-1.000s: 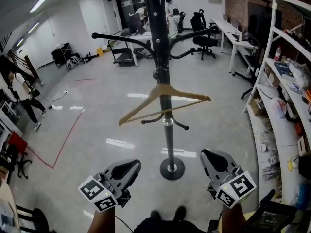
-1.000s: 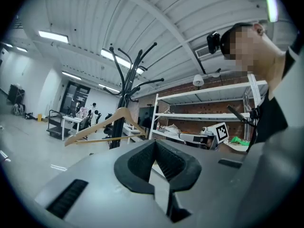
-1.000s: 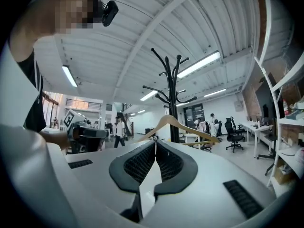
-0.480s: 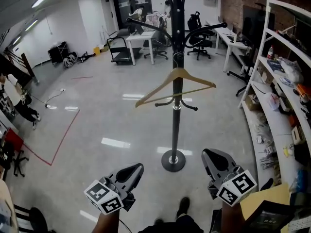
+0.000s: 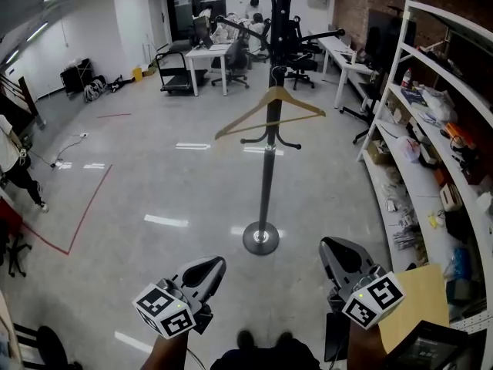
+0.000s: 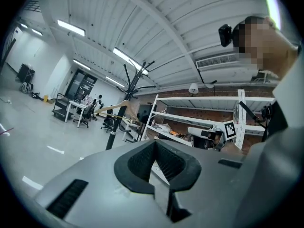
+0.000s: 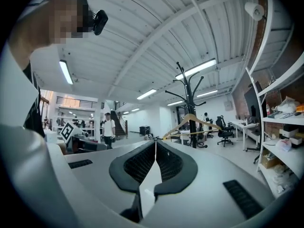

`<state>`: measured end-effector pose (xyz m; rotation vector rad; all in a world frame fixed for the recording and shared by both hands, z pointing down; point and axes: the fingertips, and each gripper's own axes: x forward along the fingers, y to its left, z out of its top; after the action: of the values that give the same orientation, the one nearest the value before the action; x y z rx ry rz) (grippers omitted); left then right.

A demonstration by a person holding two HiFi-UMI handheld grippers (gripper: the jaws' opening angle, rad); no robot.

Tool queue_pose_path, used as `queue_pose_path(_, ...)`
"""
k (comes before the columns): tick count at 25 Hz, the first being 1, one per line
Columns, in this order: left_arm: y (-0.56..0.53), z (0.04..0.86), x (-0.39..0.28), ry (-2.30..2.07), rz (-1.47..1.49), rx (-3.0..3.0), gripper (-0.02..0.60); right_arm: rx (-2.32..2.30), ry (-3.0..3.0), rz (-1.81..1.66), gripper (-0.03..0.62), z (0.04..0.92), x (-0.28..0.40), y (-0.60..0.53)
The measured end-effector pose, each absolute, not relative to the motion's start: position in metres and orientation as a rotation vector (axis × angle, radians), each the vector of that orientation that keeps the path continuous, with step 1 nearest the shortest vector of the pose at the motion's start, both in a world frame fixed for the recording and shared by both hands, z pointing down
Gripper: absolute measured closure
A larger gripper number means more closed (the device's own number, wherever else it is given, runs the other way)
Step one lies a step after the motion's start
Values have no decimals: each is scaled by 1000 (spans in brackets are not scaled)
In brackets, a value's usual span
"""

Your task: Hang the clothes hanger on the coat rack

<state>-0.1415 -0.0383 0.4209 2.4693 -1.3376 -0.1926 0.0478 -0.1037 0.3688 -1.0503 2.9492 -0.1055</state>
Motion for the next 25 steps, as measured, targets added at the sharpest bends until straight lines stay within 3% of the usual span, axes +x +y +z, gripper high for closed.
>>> queue_pose_path(16,106,398,-22,-1407,-202,2472,581,-967,2963,-147,586,376,162,17)
queue_pose_path(21,160,394,-2,-1550,-8,2500,581,-869,2981,-159,586,373,164,57)
queue_pose_path(25,194,392,1,-1550,-30,2479,581,-839,2987,-162,586,374,161,86)
